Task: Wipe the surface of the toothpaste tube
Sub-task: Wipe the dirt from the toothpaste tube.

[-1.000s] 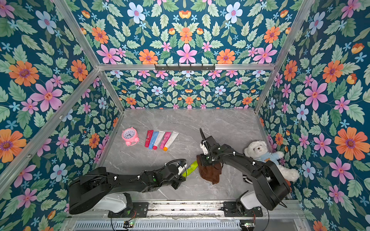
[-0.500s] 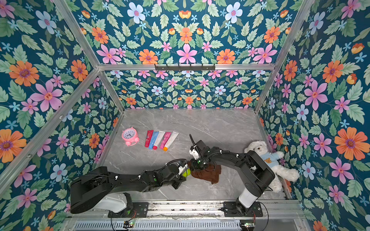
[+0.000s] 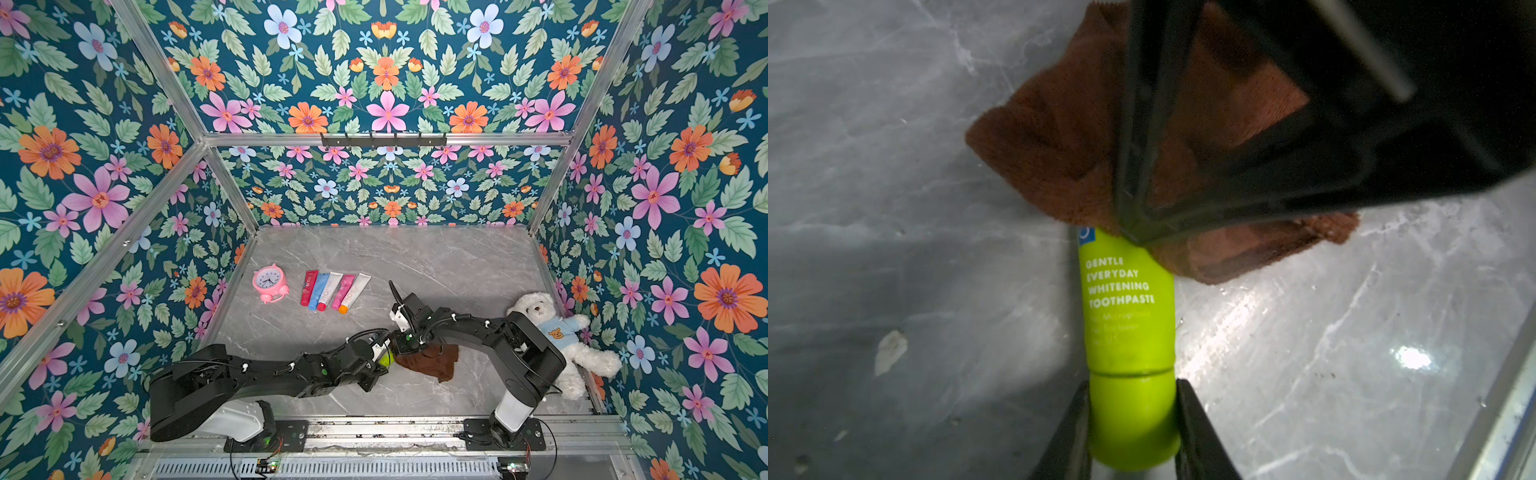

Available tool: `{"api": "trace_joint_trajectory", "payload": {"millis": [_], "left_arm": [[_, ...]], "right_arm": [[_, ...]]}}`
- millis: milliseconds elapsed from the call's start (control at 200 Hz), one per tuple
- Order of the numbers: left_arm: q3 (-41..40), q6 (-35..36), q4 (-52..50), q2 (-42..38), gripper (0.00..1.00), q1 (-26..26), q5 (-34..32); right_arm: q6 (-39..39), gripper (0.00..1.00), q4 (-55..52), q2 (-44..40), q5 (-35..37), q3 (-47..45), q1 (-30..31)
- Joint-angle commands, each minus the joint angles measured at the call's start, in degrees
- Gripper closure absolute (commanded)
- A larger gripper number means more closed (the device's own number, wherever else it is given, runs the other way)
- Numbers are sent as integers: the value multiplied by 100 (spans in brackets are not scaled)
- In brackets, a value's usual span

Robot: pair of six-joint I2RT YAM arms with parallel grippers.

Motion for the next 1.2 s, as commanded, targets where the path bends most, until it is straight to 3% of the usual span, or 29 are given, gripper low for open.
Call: {"api": "trace_joint_trajectory", "payload": {"millis": [0, 205, 435, 650, 840, 1020, 1195], "left_arm": [[-4, 172, 40, 38, 100, -3, 92], [-37, 168, 48, -29, 100, -18, 61], [-118, 147, 79, -140, 100, -43, 40], [-221, 102, 105, -293, 100, -44, -37], [-234, 89, 119, -304, 100, -41, -37], [-206, 104, 135, -234, 100, -40, -8], [-179, 120, 128, -195, 100, -36, -4]], "right_arm": [[183, 100, 458, 118, -690, -65, 140], [62, 100, -31, 295, 102, 0, 9], [-375, 100, -861, 210, 1019, 122, -821], [-701, 100, -1277, 180, 1412, 203, -1411], [-710, 100, -1325, -483, 1033, 127, -1396], [-388, 100, -1117, -1225, 276, 172, -836], [-130, 100, -752, -815, -302, 348, -380]]}}
